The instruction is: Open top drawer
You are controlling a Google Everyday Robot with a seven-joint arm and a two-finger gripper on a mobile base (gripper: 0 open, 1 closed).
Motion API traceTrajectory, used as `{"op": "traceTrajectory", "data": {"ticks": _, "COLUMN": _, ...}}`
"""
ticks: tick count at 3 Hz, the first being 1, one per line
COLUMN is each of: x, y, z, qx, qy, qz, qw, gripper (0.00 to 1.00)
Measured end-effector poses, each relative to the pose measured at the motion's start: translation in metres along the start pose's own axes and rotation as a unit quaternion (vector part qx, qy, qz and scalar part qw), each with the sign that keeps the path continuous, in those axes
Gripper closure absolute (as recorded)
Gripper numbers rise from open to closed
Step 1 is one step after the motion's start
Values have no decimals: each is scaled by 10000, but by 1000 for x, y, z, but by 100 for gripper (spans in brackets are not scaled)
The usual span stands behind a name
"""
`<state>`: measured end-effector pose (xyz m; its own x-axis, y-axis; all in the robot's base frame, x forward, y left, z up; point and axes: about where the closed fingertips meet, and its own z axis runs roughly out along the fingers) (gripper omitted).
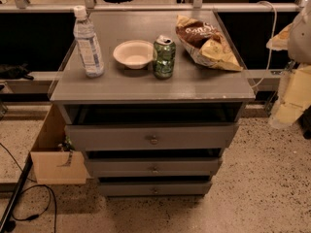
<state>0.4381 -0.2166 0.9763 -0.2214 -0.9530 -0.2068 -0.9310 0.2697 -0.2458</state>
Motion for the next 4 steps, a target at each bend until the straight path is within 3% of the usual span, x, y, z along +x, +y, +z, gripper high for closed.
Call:
{"op": "traceTrajectory", "data": {"ticks": 1, "x": 0, "y": 0, "z": 0, "qx": 0, "qy": -2, "qz": 2, "qw": 10000, "gripper": 0}}
{"op": "traceTrajectory", "data": {"ticks": 2, "x": 2, "y": -1, "z": 3, "qx": 9, "qy": -311, "qz": 322, "qw": 9990, "gripper": 0}}
{"op": "traceTrajectory", "data": {"ticks": 4, "x": 3, "y": 8, "z": 52, "qx": -188, "qy": -1135, "qz": 1161, "qw": 9865, "gripper": 0}}
